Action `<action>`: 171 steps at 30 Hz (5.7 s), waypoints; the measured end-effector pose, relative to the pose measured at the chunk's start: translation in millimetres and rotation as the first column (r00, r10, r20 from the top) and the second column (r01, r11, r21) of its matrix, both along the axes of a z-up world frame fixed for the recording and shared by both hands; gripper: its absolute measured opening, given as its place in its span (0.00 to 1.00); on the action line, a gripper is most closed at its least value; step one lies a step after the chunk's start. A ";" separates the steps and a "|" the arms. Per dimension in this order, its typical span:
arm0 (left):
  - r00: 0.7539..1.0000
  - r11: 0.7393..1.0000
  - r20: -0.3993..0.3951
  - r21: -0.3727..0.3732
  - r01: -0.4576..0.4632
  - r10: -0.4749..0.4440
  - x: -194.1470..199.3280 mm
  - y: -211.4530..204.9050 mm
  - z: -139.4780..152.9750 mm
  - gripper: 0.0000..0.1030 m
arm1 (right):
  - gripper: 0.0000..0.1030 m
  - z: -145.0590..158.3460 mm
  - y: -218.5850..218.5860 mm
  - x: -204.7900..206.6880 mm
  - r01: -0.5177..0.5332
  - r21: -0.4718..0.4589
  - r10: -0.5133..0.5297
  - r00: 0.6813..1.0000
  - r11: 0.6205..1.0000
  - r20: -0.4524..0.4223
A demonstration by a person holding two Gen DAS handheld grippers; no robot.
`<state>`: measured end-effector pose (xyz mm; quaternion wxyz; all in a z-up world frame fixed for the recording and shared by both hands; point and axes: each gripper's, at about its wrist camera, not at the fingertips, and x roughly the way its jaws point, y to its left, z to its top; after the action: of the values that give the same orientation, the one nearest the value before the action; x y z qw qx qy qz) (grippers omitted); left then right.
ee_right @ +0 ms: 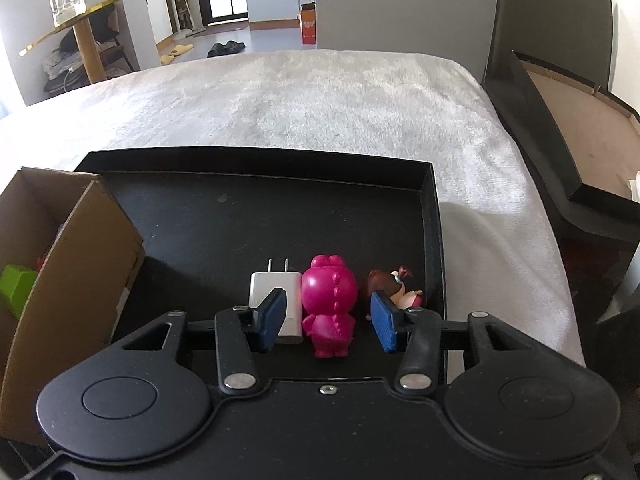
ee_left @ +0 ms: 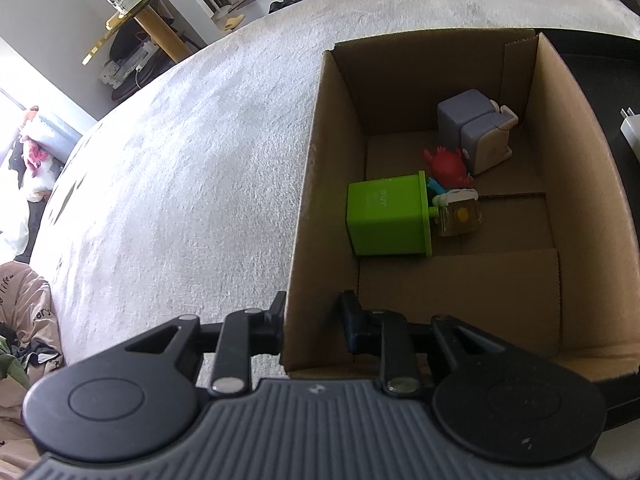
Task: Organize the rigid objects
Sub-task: 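Move the right tool to the pink figure and close on it, then lift the pink figure with the right tool and carry it over the box, then open the right tool to drop the pink figure into the box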
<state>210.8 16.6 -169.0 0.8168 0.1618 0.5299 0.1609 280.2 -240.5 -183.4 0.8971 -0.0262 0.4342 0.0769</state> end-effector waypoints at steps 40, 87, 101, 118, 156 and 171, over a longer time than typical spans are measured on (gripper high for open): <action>1.000 1.000 0.003 -0.017 0.002 -0.002 -0.8 2.8 0.2 0.25 | 0.16 -11.0 -13.9 -21.1 -0.040 0.030 0.043 0.995 0.999 -0.087; 0.999 0.993 0.041 -0.118 -0.022 0.027 -5.9 19.6 10.0 0.22 | 0.20 46.8 26.8 -38.8 -0.099 -0.007 0.099 0.995 0.995 0.022; 0.996 0.975 0.075 -0.218 -0.033 0.050 -8.6 34.6 14.0 0.18 | 0.20 68.9 64.3 -34.3 -0.155 -0.023 0.156 0.986 0.988 0.055; 0.990 0.938 0.098 -0.342 -0.063 0.102 -12.1 53.7 17.8 0.15 | 0.20 94.9 112.2 -29.7 -0.236 -0.078 0.243 0.966 0.968 0.090; 0.988 0.906 0.092 -0.416 -0.077 0.126 -12.0 67.4 10.7 0.15 | 0.20 118.2 243.4 -38.1 -0.582 -0.188 0.602 0.795 0.791 0.075; 0.988 0.907 0.090 -0.414 -0.077 0.125 -11.4 68.2 7.7 0.15 | 0.33 114.8 224.8 -39.8 -0.539 -0.210 0.565 0.821 0.815 0.083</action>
<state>199.3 84.8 -161.2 0.8520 -0.0497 0.5119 0.0977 240.4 -15.7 -68.6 0.8584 -0.2363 0.3484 0.2932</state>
